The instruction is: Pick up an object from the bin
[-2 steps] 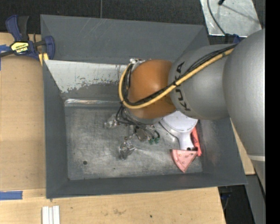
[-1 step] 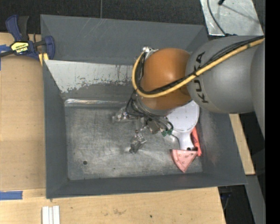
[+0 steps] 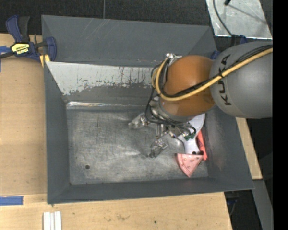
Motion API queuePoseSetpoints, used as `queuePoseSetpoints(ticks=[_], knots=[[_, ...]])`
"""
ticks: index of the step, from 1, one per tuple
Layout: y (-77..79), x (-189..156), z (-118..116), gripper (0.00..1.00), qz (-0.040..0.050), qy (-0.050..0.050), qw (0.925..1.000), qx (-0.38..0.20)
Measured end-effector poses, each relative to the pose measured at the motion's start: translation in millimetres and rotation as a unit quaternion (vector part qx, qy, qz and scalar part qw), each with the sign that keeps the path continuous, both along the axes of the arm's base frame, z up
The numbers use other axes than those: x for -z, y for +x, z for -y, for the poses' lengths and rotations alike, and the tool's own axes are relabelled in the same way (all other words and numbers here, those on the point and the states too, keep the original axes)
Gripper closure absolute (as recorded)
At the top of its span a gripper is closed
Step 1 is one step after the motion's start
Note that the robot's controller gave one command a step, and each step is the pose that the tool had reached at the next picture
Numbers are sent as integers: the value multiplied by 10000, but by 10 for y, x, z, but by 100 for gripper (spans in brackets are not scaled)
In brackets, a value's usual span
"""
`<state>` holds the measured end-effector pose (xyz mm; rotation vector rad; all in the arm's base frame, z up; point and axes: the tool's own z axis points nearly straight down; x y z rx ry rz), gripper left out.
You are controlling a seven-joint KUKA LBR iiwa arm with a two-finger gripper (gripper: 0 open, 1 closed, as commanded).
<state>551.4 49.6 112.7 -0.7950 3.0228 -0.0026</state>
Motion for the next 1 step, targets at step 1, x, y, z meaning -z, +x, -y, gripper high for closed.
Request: queuePoseSetpoints(ticks=[1], knots=[[-42, 361, 413, 0, -80, -10, 9997, -218]])
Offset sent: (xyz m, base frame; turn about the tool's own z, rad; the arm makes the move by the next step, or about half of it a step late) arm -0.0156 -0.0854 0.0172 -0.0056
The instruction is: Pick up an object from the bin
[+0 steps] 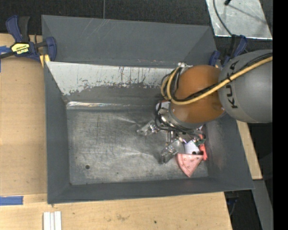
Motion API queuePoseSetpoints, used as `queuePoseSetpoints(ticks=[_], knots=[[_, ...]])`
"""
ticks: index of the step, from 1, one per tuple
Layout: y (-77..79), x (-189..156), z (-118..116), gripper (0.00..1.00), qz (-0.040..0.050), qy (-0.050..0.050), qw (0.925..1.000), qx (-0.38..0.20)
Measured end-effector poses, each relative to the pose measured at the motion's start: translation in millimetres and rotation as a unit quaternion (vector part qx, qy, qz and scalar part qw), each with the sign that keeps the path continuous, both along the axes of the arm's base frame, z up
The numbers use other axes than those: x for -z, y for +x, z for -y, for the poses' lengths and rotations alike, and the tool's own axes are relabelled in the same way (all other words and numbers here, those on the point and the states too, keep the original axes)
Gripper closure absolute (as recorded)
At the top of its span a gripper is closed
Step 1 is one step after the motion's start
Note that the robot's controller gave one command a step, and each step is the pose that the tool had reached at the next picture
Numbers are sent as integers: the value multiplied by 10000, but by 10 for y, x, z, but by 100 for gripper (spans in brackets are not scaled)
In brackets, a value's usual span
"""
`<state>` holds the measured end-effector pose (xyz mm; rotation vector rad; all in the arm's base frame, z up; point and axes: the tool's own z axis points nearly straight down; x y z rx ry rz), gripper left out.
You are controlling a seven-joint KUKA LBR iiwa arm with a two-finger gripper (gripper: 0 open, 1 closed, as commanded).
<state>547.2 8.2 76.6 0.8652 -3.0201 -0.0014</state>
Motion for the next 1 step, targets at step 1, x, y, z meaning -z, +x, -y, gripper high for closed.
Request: queuePoseSetpoints(ticks=[1], knots=[[-95, -474, 382, 0, 4, 0, 9999, 166]])
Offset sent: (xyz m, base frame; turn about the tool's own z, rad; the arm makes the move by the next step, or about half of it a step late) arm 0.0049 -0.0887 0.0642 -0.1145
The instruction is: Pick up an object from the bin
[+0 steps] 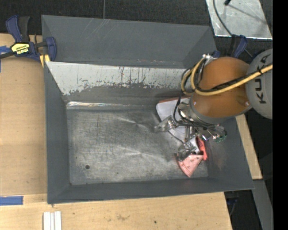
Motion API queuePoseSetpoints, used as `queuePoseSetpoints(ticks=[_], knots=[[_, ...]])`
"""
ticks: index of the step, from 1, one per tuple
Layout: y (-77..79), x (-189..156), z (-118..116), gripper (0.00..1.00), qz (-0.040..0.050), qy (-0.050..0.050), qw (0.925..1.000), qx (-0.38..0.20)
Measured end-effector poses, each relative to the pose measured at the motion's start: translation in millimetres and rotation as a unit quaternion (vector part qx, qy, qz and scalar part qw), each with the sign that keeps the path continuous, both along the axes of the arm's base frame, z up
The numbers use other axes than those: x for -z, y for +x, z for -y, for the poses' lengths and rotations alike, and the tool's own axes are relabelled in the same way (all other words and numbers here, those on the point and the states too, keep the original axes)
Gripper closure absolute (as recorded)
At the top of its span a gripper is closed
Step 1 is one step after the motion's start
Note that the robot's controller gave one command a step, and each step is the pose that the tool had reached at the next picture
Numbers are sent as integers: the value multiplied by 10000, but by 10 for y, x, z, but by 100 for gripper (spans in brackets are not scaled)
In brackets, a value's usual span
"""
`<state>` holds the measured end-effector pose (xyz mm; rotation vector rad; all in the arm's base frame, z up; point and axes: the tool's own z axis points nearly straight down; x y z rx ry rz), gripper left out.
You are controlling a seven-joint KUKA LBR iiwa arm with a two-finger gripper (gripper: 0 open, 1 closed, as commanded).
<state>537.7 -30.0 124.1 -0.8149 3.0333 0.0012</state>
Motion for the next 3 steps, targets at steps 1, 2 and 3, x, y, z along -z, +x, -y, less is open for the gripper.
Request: queuePoseSetpoints(ticks=[1, 2, 3], knots=[[152, -172, 510, 100, 12, -1, 9974, -717], [151, -171, 510, 0, 7, 0, 9974, -714], [151, -172, 510, 0, 6, -1, 9975, -713]])
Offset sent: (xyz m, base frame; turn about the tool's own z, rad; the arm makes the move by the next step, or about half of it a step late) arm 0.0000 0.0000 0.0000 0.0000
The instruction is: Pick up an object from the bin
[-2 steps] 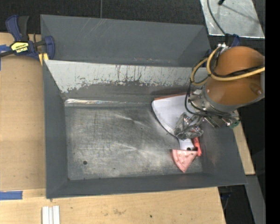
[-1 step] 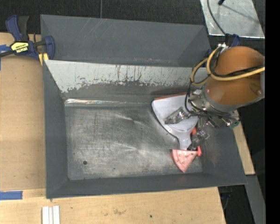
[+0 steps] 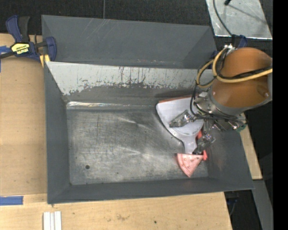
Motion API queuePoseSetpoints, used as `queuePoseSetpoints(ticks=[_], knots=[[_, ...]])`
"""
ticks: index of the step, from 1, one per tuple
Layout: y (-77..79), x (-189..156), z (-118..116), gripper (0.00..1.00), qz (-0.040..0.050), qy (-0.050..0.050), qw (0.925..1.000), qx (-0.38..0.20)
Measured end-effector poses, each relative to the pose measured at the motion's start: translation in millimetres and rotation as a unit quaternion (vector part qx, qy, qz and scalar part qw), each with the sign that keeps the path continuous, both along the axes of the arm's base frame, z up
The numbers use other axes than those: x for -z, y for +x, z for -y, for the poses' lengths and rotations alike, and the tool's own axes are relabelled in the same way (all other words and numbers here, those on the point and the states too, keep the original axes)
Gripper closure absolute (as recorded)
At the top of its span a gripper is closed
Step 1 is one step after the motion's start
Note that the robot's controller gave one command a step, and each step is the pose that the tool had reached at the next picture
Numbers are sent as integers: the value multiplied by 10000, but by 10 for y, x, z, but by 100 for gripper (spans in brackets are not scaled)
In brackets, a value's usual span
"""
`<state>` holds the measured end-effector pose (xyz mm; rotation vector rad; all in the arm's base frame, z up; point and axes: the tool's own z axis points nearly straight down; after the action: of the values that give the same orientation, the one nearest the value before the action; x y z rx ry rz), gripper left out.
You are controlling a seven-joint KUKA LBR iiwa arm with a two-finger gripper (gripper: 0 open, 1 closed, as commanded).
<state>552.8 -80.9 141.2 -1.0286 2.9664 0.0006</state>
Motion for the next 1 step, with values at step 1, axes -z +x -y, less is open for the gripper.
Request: queuePoseSetpoints(ticks=[1], knots=[[-128, 79, 95, 0, 23, -2, 9956, -940]])
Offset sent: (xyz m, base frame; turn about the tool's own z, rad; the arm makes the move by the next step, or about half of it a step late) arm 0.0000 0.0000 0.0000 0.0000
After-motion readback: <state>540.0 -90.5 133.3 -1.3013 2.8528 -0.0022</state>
